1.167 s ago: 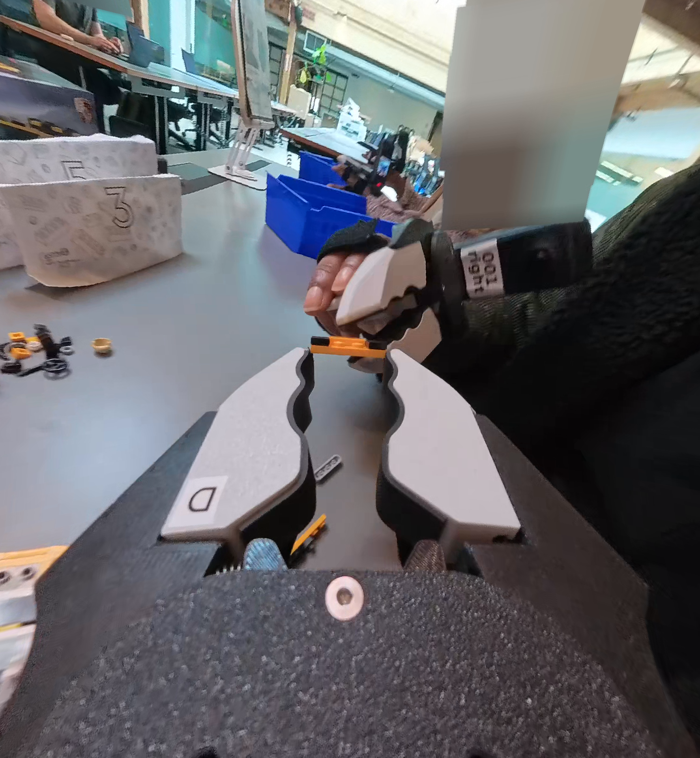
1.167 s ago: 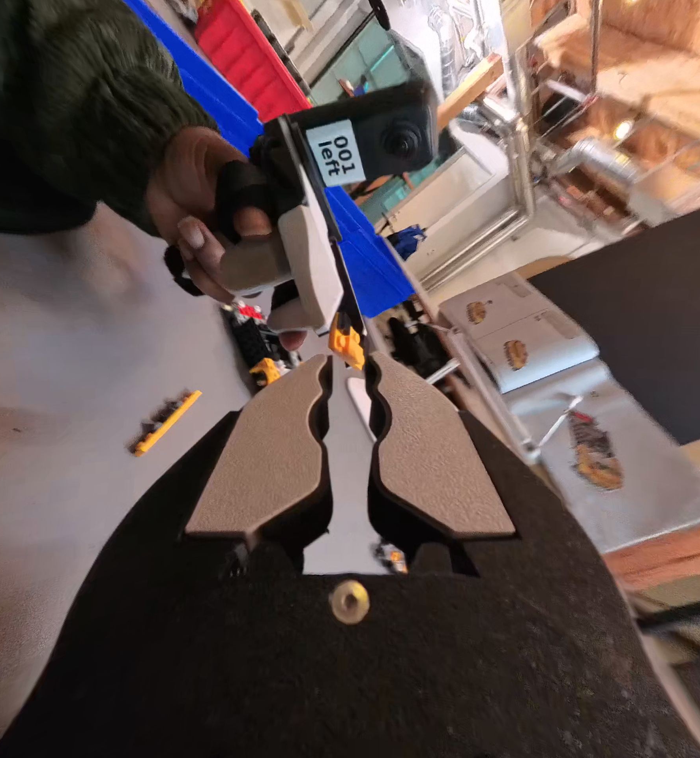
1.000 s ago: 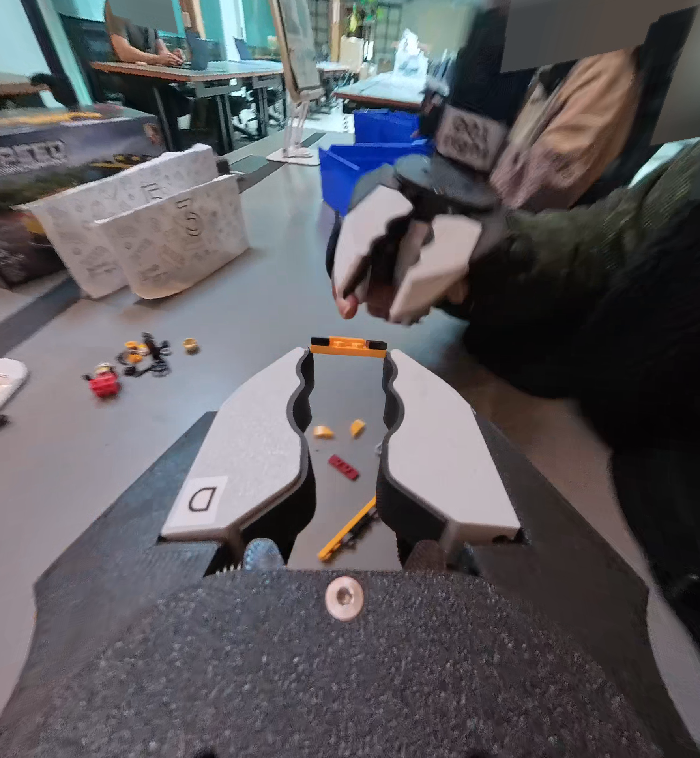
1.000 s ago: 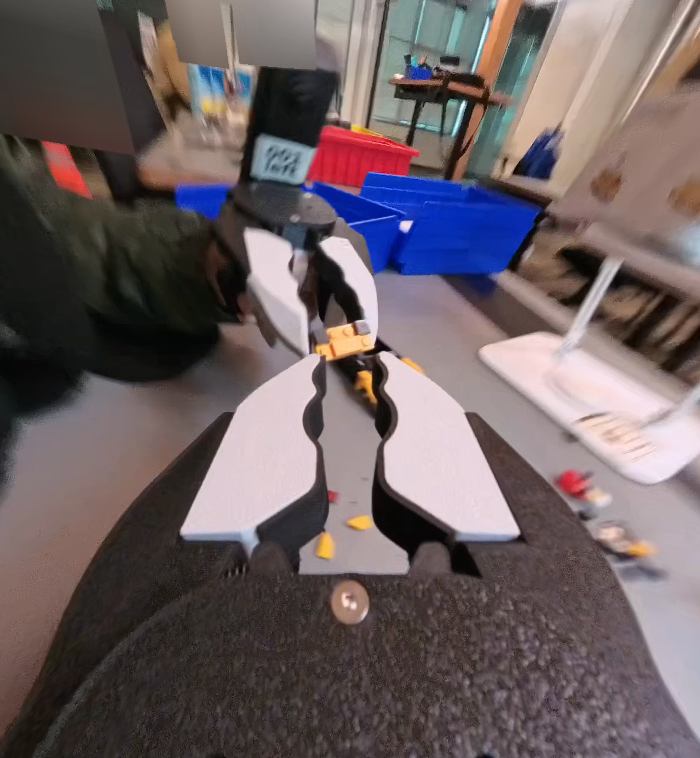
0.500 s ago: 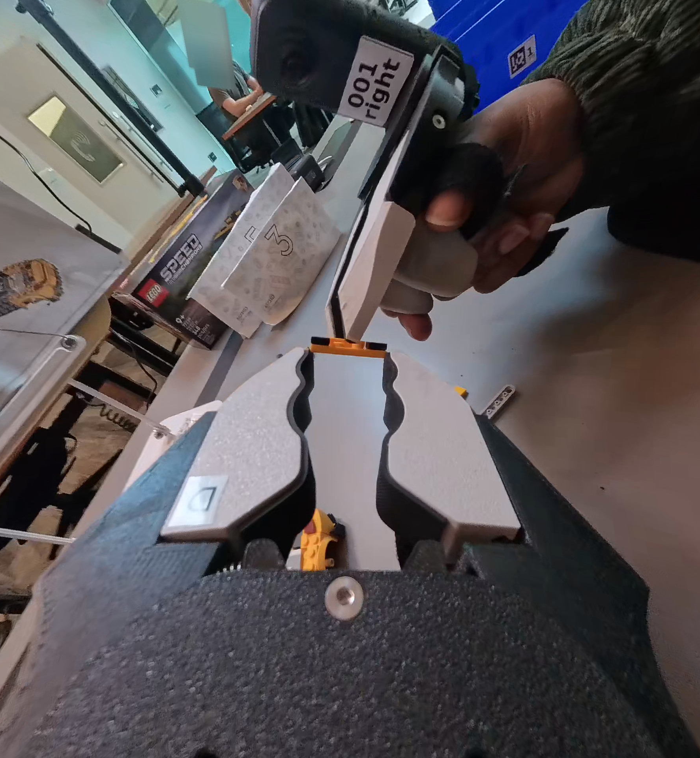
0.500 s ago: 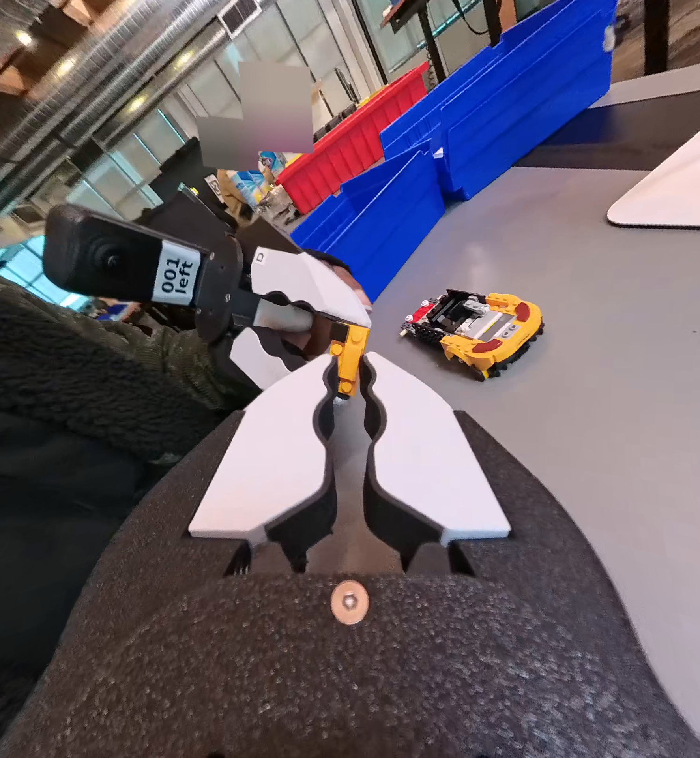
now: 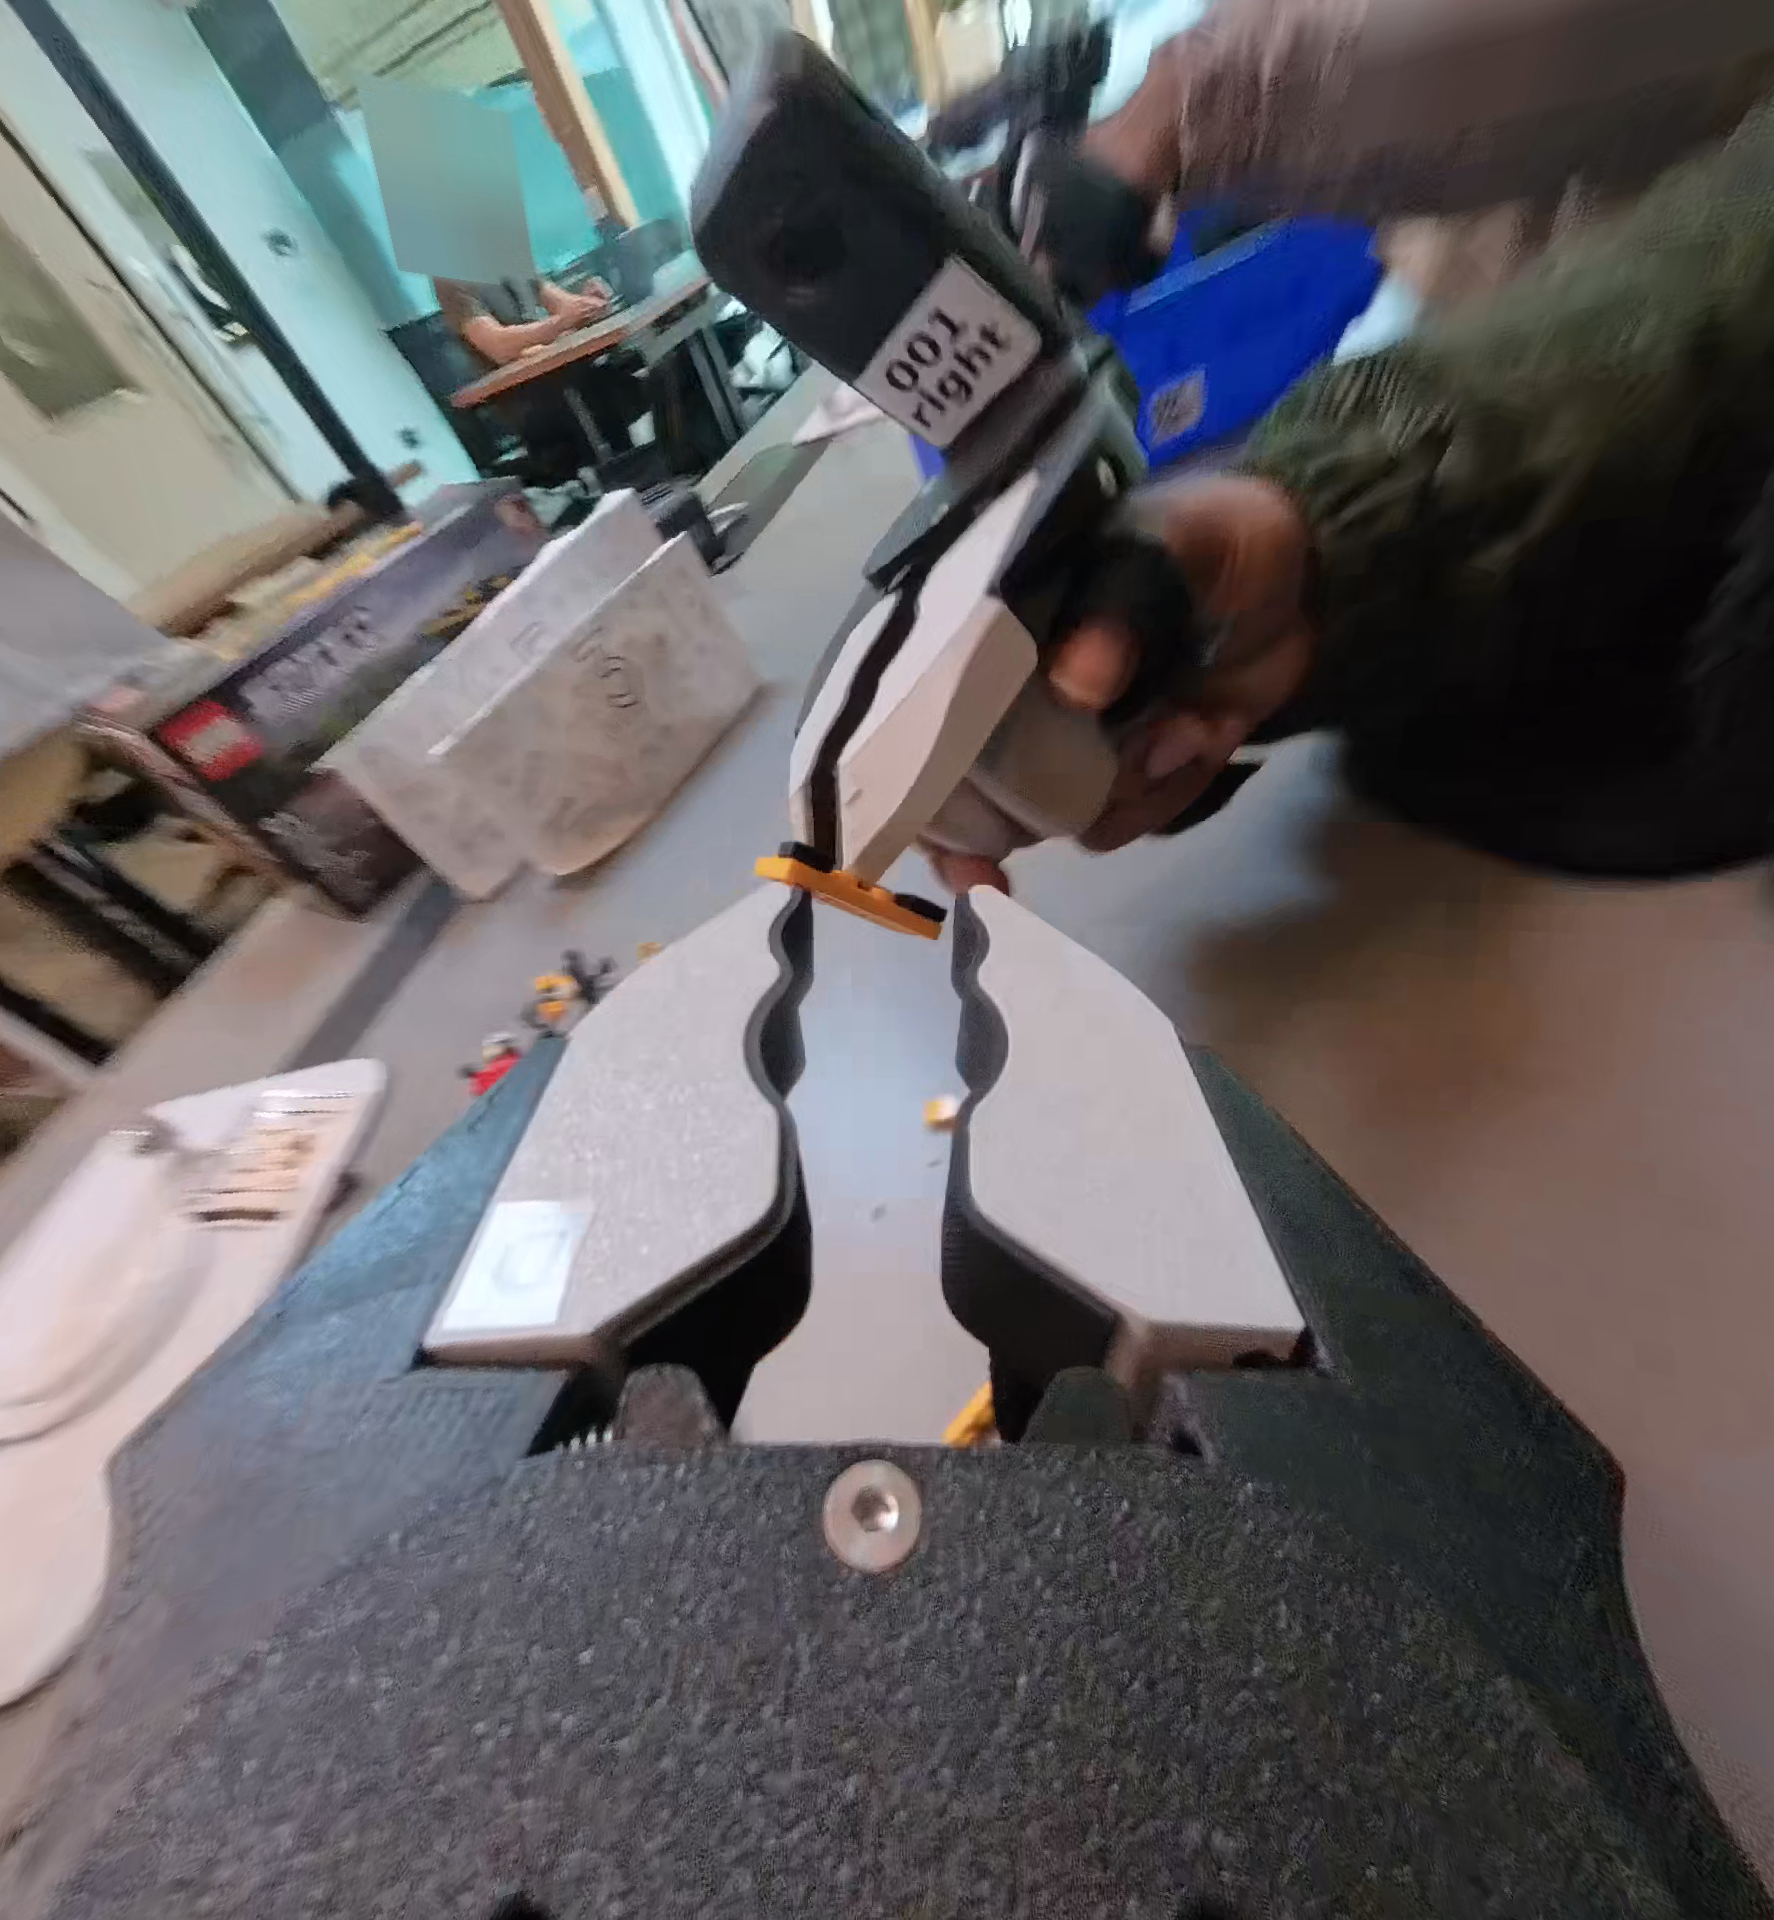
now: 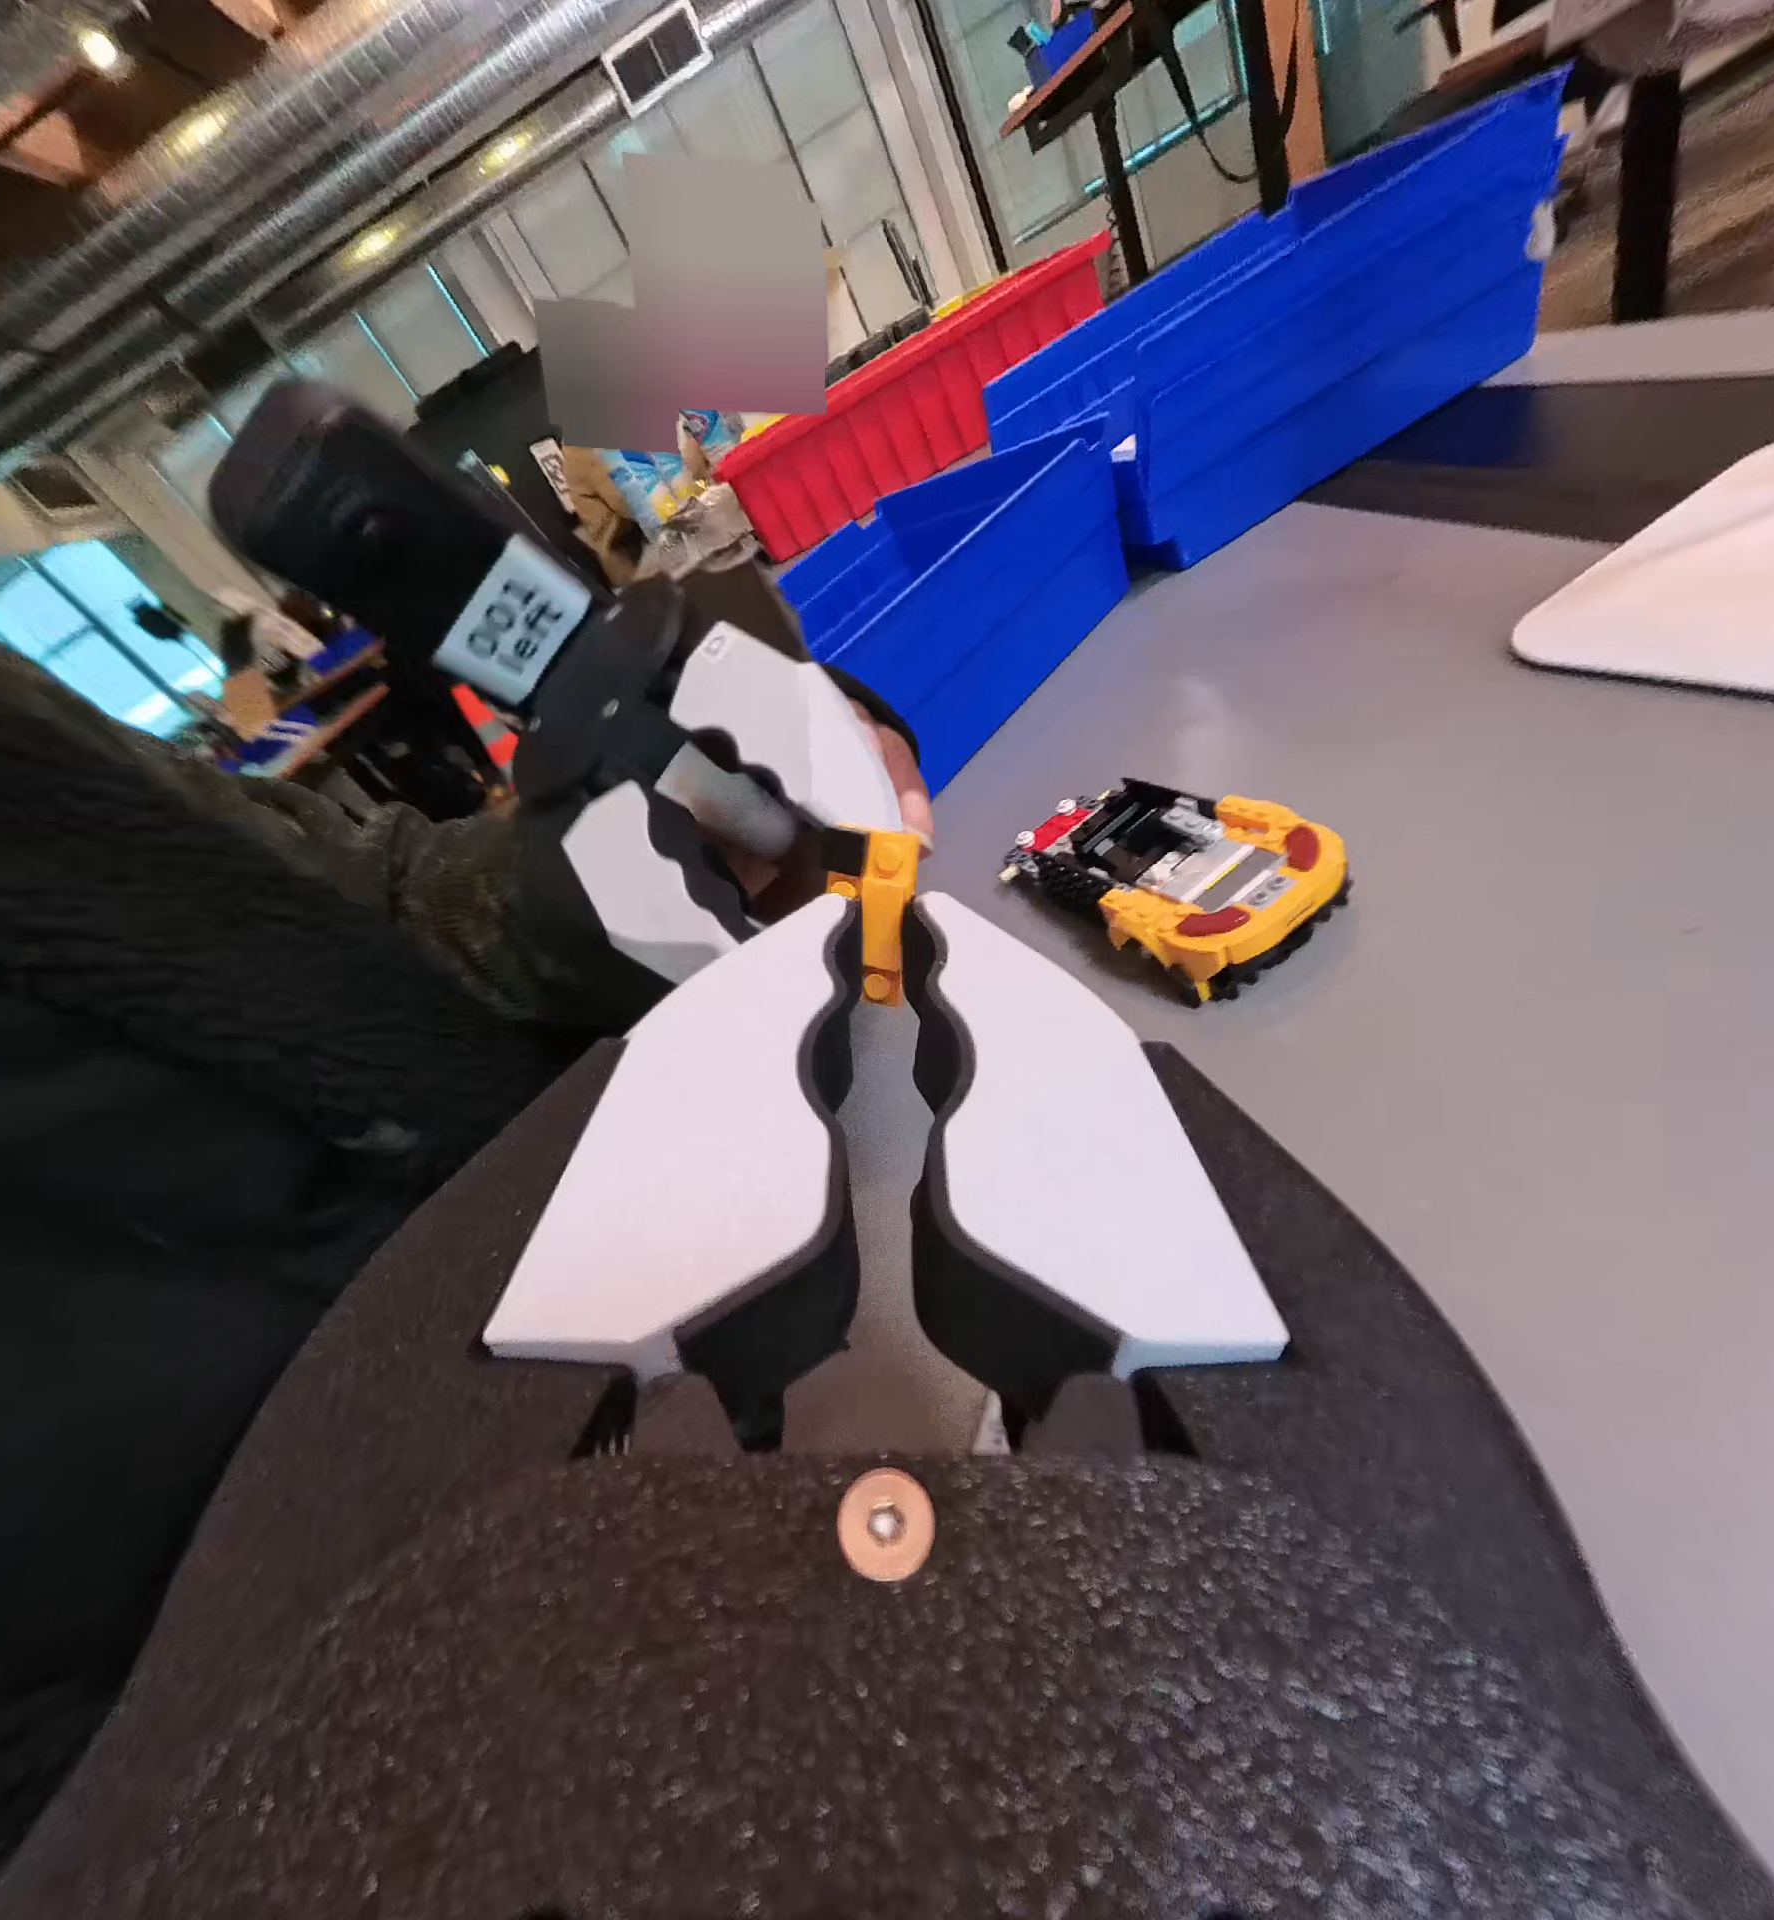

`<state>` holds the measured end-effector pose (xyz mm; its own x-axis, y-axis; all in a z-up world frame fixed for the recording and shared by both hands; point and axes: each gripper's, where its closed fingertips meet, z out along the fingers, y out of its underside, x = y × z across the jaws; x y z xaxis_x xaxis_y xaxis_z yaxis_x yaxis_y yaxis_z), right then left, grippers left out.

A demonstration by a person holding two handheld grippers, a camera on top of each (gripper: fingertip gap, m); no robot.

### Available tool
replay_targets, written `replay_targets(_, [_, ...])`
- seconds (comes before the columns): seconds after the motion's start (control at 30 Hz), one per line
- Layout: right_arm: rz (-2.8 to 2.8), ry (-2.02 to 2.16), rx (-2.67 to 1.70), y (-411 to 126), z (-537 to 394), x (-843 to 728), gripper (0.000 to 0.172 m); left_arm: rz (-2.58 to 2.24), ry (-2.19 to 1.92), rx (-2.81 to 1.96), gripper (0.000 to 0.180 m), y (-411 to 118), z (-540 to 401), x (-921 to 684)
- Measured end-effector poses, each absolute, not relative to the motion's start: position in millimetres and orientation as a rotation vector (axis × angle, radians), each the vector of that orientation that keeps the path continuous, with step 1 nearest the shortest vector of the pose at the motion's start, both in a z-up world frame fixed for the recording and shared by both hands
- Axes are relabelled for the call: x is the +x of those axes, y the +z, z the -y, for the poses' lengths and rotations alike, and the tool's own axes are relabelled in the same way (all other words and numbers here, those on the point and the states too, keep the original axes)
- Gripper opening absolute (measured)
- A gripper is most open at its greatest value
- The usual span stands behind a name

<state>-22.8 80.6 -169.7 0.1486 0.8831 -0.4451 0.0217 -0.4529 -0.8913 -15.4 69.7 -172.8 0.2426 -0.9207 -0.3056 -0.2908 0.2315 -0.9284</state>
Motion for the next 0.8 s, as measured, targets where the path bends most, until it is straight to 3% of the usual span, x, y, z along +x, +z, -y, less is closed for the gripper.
replay_targets(0.2, [1.099, 1.026, -1.57, -179.2, -79.2, -25.2, 0.007, -1.108, -1.134, -1.471, 0.023, -164.1, -70.3, -18.6])
replay_targets(0.3, [1.193, 0.838, -1.505, -184.3, -76.6, -28.5, 0.007, -1.101, -1.114, -1.505, 0.0, -167.4, -74.0, -21.5])
replay_targets(0.47, [1.246, 0.629, -1.453, -189.8, -80.2, -29.8, 0.007, -1.069, -1.104, -1.602, 0.0, -173.6, -80.5, -23.9])
replay_targets(0.6, [1.271, 0.535, -1.424, -190.0, -84.0, -26.7, 0.007, -1.077, -1.137, -1.645, 0.02, -176.6, -78.9, -23.5])
replay_targets(0.8, [1.364, 0.356, -1.333, -196.2, -80.8, -28.9, 0.007, -1.097, -1.189, -1.735, 0.007, -189.8, -74.8, -21.1])
